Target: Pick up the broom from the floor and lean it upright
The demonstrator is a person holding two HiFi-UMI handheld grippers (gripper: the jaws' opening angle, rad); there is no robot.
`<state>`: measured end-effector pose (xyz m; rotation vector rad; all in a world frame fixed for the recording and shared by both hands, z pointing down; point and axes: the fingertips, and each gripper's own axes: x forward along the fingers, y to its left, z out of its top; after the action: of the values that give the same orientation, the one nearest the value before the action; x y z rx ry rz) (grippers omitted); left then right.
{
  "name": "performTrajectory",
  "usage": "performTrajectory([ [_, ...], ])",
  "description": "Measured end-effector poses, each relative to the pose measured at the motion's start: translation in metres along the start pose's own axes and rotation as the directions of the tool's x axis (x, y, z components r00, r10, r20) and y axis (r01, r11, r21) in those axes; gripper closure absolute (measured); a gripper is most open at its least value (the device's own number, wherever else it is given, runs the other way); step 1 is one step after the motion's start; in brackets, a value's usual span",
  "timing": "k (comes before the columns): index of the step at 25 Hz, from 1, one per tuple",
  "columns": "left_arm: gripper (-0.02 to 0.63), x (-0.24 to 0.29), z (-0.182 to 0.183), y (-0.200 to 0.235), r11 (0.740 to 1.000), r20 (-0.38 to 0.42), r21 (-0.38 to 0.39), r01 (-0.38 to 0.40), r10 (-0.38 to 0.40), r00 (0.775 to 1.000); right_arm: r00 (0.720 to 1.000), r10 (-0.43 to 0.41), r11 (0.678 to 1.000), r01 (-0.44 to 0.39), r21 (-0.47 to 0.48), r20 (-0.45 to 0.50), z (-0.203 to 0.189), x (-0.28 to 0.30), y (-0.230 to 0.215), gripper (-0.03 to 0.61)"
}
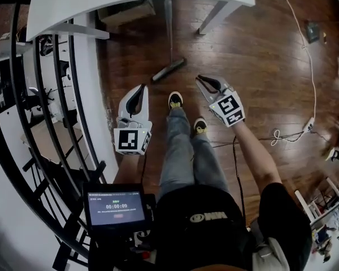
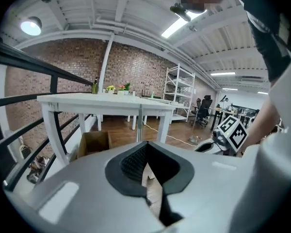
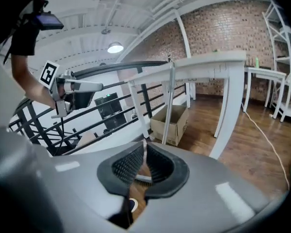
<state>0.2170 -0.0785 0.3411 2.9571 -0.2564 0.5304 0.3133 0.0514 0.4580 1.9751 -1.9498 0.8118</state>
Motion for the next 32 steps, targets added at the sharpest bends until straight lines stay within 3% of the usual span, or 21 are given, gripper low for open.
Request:
performTrajectory([
  [1,0.6,0.018,-0.003,-0.007,1.0,0.006,-0.005,-0.007,0.007,1.0,1.0,0.012,1.0,-0.012,-0.013,0.01,-0.005,0.003,-0.023,0.574],
  [3,0.6,0.052,0.015,-0.026,1.0,0.015,-0.008,-0.023,0.023,1.0,0.999,0.041,0.999,-0.041,0.007,0.025,0.005,-0.004,-0.065,0.575],
  [7,0.6,0.085,0.098,-0.065,0.999,0.056,-0.004,-0.033,0.033,0.998,0.992,0.069,0.993,-0.077,0.084,0.103,0.072,-0.055,-0.107,0.575],
  [10,0.6,0.125,0.156,-0.114,0.998,0.127,-0.034,0.047,-0.042,0.991,0.98,0.061,0.988,-0.086,0.124,0.191,0.113,-0.11,-0.142,0.575],
  [11,0.6,0.134,0.169,-0.134,0.998,0.147,-0.045,0.045,-0.038,0.988,0.973,0.098,0.984,-0.126,0.127,0.208,0.119,-0.127,-0.151,0.574],
  [14,0.6,0.137,0.186,-0.173,0.996,0.163,-0.053,-0.065,0.073,0.984,0.929,0.291,0.935,-0.326,0.138,0.228,0.119,-0.148,-0.157,0.574],
  [18,0.6,0.145,0.185,-0.199,0.998,0.186,-0.037,-0.058,0.064,0.981,0.898,0.333,0.897,-0.395,0.197,0.287,0.1,-0.166,-0.164,0.574],
  [21,0.6,0.145,0.192,-0.19,0.996,0.212,-0.035,-0.086,0.092,0.973,0.877,0.345,0.881,-0.426,0.208,0.335,0.12,-0.162,-0.169,0.571],
  [24,0.6,0.152,0.224,-0.174,0.994,0.254,-0.044,-0.104,0.112,0.961,0.858,0.337,0.884,-0.43,0.182,0.387,0.178,-0.161,-0.182,0.56],
  [27,0.6,0.17,0.254,-0.156,0.99,0.269,-0.032,-0.14,0.143,0.953,0.845,0.326,0.915,-0.395,0.083,0.425,0.24,-0.156,-0.196,0.572],
  [32,0.6,0.146,0.263,-0.191,0.992,0.297,0.001,-0.125,0.119,0.947,0.865,0.326,0.945,-0.312,-0.101,0.381,0.248,-0.186,-0.155,0.574],
])
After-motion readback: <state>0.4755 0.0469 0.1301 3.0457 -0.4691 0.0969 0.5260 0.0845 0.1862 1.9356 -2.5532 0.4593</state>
